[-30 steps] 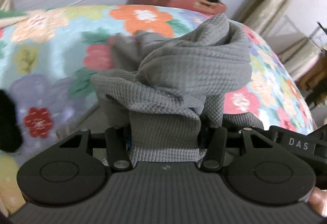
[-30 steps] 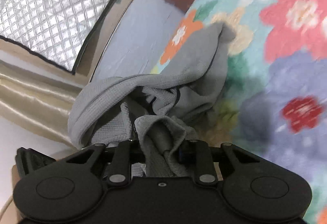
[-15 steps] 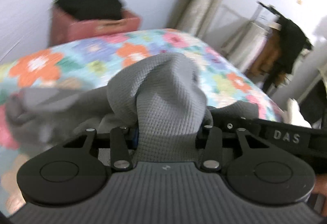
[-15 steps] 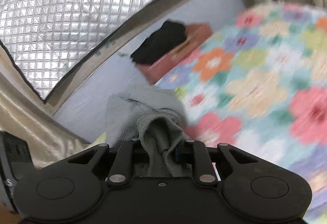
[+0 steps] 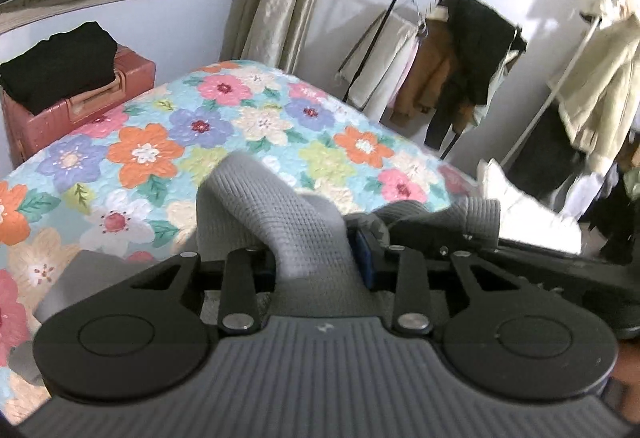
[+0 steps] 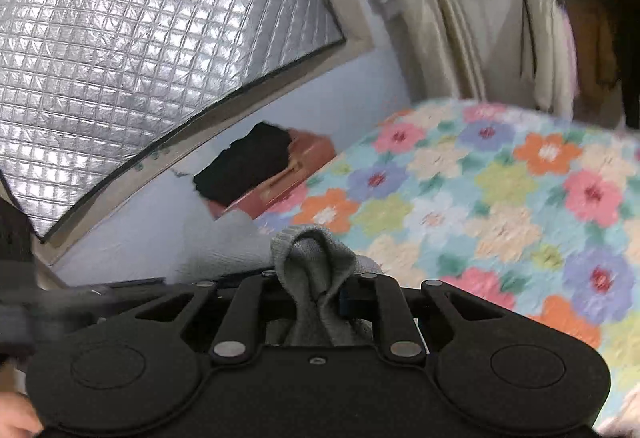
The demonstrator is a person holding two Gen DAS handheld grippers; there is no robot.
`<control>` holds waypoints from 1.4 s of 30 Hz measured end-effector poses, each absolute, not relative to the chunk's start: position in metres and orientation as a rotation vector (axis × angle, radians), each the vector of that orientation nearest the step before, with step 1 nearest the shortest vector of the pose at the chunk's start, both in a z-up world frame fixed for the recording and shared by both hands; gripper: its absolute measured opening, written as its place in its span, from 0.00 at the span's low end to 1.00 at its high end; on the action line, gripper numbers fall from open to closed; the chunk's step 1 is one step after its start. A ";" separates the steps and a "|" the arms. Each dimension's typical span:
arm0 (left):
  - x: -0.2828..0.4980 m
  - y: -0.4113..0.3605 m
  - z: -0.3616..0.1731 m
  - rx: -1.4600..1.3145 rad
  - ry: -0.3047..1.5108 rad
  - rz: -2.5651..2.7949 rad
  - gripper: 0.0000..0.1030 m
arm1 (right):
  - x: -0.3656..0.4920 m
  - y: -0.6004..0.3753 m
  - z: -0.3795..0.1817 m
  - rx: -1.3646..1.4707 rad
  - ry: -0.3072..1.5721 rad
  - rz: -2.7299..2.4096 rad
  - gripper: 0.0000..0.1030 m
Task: Fold clothes
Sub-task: 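Lift the T-shirt with both grippers and shake it out over the bed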
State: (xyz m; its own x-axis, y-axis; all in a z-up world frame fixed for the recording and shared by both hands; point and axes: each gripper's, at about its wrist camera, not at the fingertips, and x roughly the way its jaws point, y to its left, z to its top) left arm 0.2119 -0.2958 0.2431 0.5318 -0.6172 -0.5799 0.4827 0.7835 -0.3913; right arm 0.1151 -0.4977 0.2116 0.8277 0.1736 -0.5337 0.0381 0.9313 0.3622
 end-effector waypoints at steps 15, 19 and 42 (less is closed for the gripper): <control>0.171 -0.228 0.142 -0.050 0.950 -0.522 0.26 | 0.053 -0.515 0.112 0.299 0.727 -0.027 0.18; 0.157 -0.218 0.130 0.084 0.937 -0.520 0.30 | 0.035 -0.508 0.099 0.284 0.769 0.039 0.18; 0.128 -0.228 0.154 0.232 0.866 -0.553 0.60 | -0.012 -0.658 0.022 0.673 0.887 -0.074 0.43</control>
